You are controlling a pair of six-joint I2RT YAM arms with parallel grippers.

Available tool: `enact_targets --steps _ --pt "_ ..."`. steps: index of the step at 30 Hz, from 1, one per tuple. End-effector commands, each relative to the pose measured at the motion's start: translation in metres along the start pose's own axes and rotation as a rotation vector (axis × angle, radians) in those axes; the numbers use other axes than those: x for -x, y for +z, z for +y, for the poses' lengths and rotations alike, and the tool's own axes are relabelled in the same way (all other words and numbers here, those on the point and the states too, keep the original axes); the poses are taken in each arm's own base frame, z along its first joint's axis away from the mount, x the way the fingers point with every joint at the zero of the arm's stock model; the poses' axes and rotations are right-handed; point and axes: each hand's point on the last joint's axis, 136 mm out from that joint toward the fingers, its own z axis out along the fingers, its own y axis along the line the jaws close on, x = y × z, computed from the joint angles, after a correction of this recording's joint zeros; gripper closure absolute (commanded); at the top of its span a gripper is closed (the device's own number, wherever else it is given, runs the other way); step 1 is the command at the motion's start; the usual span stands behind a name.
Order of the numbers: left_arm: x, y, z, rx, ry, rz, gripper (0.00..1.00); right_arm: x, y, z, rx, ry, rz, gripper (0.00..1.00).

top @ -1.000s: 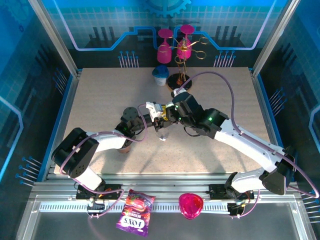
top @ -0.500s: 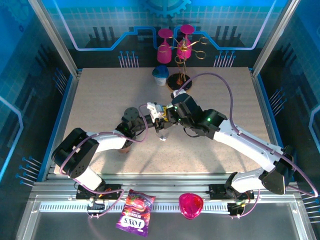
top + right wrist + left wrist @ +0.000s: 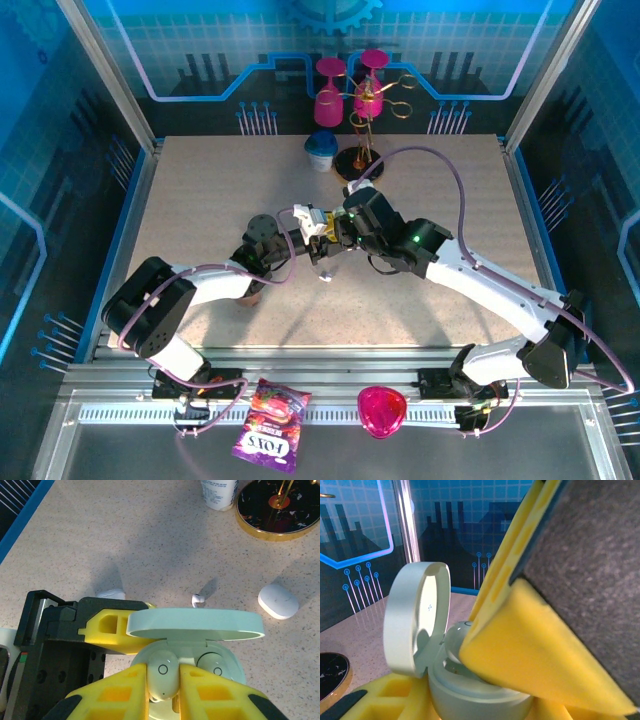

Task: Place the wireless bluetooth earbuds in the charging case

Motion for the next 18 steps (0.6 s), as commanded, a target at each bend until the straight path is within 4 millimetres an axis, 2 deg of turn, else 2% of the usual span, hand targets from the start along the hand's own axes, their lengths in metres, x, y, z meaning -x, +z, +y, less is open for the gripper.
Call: enact_targets --steps 1,8,18 --pt "0.026 0.001 -0.001 0.003 0.063 -0.062 0.63 -0.007 0.007 0.009 0.058 0.009 0.035 0.81" --pt "0.025 0.001 -0.001 0.006 0.063 -0.062 0.62 -0.008 0.005 0.008 0.059 0.010 0.036 0.79" --pt "0.027 0.002 0.000 0.005 0.059 -0.077 0.62 0.005 -0.014 -0.004 0.033 0.000 -0.038 0.60"
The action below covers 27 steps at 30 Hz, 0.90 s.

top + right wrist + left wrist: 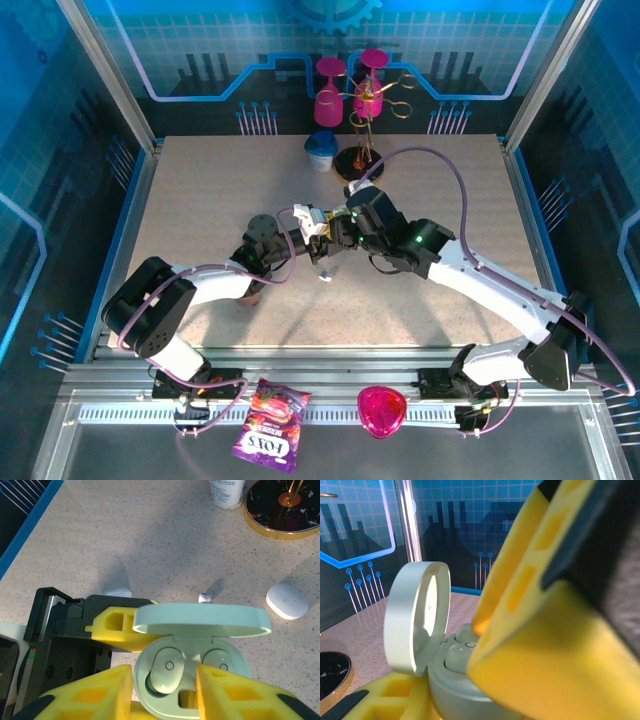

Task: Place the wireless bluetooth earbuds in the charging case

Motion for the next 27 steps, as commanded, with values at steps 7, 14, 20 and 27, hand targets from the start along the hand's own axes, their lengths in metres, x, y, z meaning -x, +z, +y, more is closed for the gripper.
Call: enact_targets --steps 7,14,20,27 --pt "0.026 0.002 -0.001 -0.011 0.056 -0.081 0.62 0.024 -0.049 0.003 0.115 -0.081 -0.175 0.43" --pt "0.027 0.001 -0.014 -0.086 0.060 -0.088 0.63 0.046 -0.072 -0.017 0.176 0.017 -0.234 0.36" --pt "0.029 -0.003 -0.033 -0.191 0.061 -0.082 0.63 0.048 -0.059 -0.045 0.134 0.108 -0.078 0.37" --pt "0.035 -0.008 -0.038 -0.203 0.061 -0.100 0.63 0.043 -0.044 -0.048 0.096 0.075 0.000 0.36"
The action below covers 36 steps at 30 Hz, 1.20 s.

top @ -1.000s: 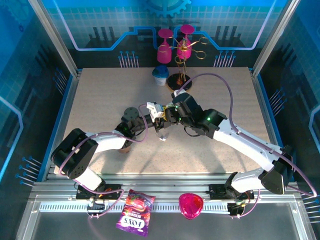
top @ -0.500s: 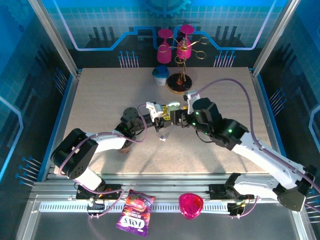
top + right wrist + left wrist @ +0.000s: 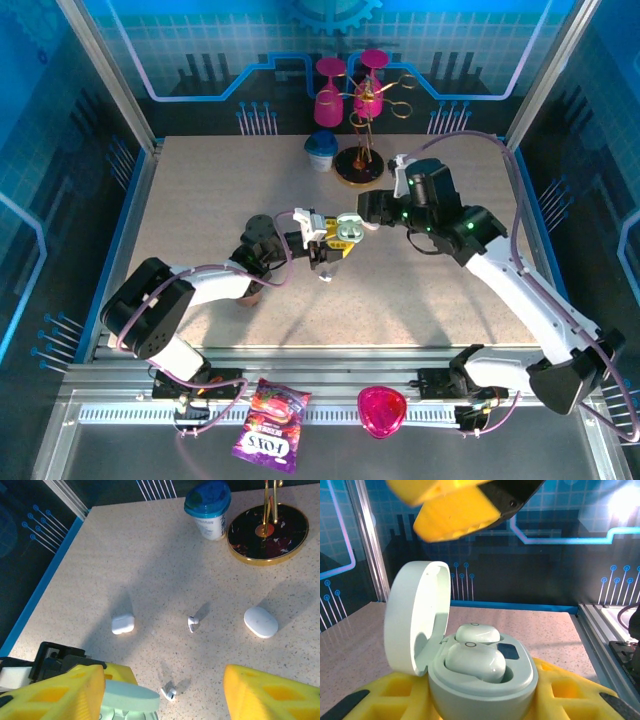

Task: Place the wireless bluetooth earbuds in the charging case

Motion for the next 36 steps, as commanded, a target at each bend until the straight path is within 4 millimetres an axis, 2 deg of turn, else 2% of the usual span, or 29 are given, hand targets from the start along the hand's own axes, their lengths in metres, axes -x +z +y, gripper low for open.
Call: enact_targets --steps 1,16,20,23,26,33,34,36 --pt "0.024 -0.003 -0.010 -0.044 0.043 -0.062 0.63 -0.007 -0.003 0.002 0.013 -0.021 0.059 0.35" --pt "0.036 -0.004 0.003 0.000 0.020 -0.108 0.63 -0.046 -0.009 -0.003 0.040 -0.068 0.140 0.32" --pt "0.036 -0.005 0.006 0.014 0.022 -0.108 0.63 -0.050 -0.012 0.000 0.063 -0.052 0.130 0.31" --pt "0.038 -0.005 0.006 0.018 0.029 -0.116 0.63 -0.045 -0.014 0.006 0.145 0.033 0.083 0.29" --pt "0.043 -0.007 0.006 0.026 0.035 -0.138 0.62 -0.044 -0.012 0.020 0.303 0.161 0.067 0.27" --pt "0.058 -0.004 0.009 0.026 0.046 -0.179 0.62 -0.048 -0.009 0.041 0.573 0.434 0.128 0.26" --pt "0.060 -0.003 0.009 0.022 0.047 -0.184 0.62 -0.056 -0.003 0.040 0.592 0.474 0.149 0.26" --pt "0.062 -0.002 0.009 0.017 0.044 -0.194 0.62 -0.055 0.000 0.045 0.649 0.526 0.152 0.28"
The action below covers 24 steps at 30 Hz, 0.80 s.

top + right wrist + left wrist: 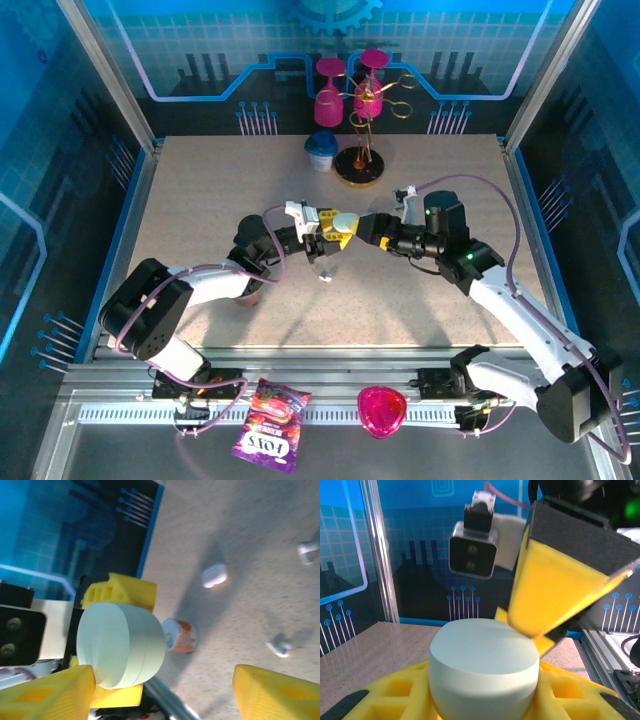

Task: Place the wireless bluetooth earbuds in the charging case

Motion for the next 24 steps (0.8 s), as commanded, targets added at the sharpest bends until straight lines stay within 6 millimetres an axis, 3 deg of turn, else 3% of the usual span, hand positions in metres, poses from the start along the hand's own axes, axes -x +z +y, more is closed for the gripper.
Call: enact_targets --steps 1,13,24 --pt "0.034 0.006 -0.001 -0.021 0.058 -0.104 0.62 0.000 0.005 0.026 0.200 0.117 0.031 0.30" --pt "0.041 0.004 -0.009 -0.045 0.062 -0.114 0.62 0.014 0.022 0.025 0.311 0.184 -0.014 0.50" --pt "0.039 0.002 -0.009 -0.037 0.070 -0.102 0.60 0.016 0.026 0.021 0.325 0.207 -0.018 0.76"
